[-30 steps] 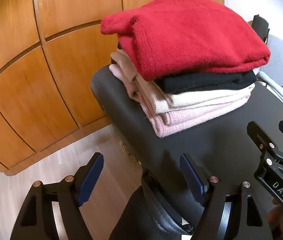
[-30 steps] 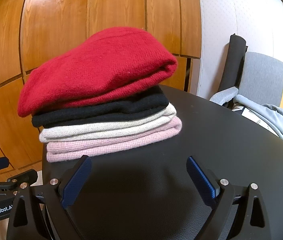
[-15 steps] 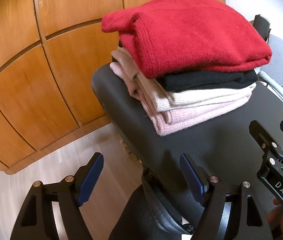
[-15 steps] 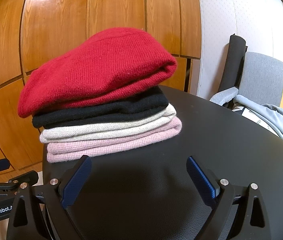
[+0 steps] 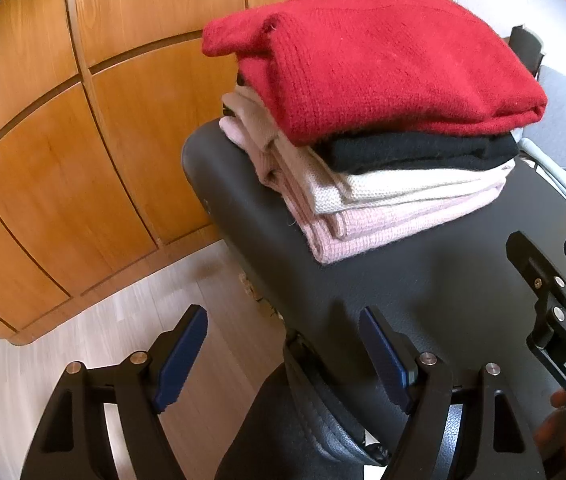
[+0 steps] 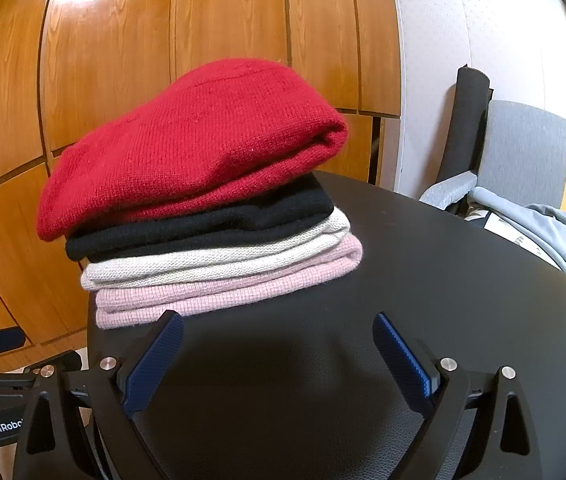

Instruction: Fold clothes

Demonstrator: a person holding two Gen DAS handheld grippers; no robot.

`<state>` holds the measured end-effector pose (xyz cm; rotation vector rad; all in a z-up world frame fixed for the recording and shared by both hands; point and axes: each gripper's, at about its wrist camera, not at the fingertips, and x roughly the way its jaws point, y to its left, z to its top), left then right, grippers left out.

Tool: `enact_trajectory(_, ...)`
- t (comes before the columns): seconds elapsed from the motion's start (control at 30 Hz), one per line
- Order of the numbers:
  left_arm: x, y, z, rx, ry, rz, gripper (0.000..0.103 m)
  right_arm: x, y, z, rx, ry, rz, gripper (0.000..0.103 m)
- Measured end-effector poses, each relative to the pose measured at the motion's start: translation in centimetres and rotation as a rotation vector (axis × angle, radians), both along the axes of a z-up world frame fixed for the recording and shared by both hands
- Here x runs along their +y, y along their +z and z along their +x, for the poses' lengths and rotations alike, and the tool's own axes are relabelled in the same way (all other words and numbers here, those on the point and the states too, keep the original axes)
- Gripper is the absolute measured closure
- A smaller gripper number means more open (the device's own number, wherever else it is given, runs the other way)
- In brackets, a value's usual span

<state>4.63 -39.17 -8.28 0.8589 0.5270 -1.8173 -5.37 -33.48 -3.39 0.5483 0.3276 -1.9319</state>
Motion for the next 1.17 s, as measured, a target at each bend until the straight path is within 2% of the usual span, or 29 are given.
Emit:
enact_trajectory(0.73, 0.4, -0.2, 0.3, 0.009, 0.005, 0.006, 0.024, -0.1, -0.1, -0.1, -0.001, 0.001, -0.001, 0.005)
enact_trajectory(0.87, 0.4, 0.0, 0.9, 0.056, 0.015, 0.025, 0.024, 0.0, -0.1, -0.2, -0.004, 0.001, -0.004, 0.005)
enact_trajectory(0.93, 0.4, 0.3, 1.2, 0.087, 0.01, 0.019, 0.027, 0.0, -0.1, -0.3, -0.006, 0.001, -0.004, 0.005)
enact_trajectory(1.0, 0.6, 0.4, 1.1, 0.083, -0.008, -0.001, 0.028, 0.0, -0.1, -0.3, -0.007, 0.001, -0.002, 0.005)
enact_trajectory(1.07, 1.0, 0.5, 0.8, 0.048, -0.022, -0.034, 0.033, -0.1, -0.2, -0.3, -0.008, 0.0, 0.002, 0.005)
enact_trajectory(1.17, 1.4, 0.3, 0.6, 0.01, -0.025, -0.061, 0.035, 0.0, -0.2, -0.3, -0.008, 0.001, 0.0, 0.005)
